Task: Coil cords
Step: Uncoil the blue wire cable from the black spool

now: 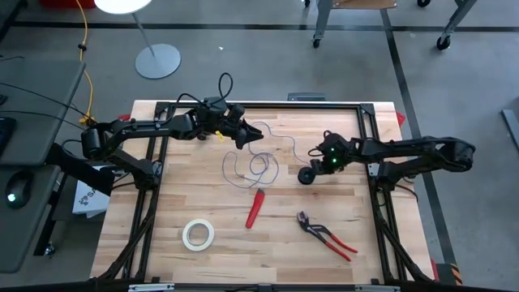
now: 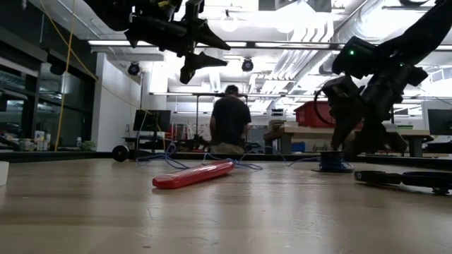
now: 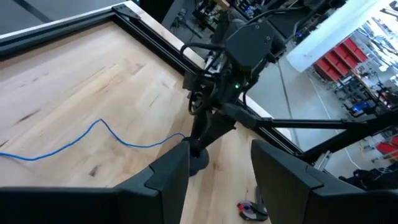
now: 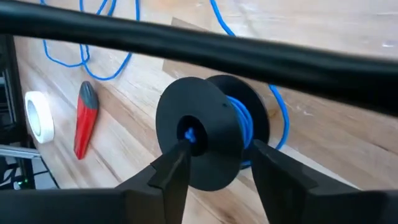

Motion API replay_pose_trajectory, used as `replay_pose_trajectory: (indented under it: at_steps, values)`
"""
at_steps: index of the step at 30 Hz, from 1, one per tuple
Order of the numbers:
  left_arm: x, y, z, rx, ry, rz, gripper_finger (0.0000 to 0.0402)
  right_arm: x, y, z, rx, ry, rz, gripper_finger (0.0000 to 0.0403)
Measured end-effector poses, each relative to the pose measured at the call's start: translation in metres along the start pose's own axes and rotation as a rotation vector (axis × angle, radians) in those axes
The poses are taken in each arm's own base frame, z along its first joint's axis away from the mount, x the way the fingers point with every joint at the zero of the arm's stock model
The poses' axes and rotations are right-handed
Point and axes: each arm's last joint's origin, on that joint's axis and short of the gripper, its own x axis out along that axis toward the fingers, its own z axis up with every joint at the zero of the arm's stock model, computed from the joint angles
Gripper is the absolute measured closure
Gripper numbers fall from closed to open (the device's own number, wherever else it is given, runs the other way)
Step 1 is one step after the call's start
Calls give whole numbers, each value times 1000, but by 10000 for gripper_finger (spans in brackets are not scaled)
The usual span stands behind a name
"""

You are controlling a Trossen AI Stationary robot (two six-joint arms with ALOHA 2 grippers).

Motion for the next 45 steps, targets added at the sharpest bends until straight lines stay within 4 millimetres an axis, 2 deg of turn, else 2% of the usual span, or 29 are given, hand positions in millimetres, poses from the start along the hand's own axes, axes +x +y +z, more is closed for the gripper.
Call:
replay_pose_trajectory:
  at_steps: [8,13,17,21,27,32,39,45]
  values:
    - [0,0,-1,-2,6,2,234,5,1,1,-8,-2,7,287]
    - [0,1,0,-1,-6,15,234,5,7,0,-36,-12,38,383]
    - [-5,7,12,-36,-90,10,234,5,12,0,-39,-26,63,395]
    - [-12,9,31,-54,-225,-69,234,-5,32,7,-98,-89,83,401]
    - [-25,0,69,53,-318,-85,234,-46,94,31,-304,-276,172,402]
    - [-32,-16,92,181,-235,-96,234,-89,146,49,-525,-478,259,402]
    - [-39,-34,106,341,-169,-125,234,-140,185,64,-652,-673,321,403]
    - [-41,-37,112,421,-212,-79,233,-163,202,66,-717,-745,361,403]
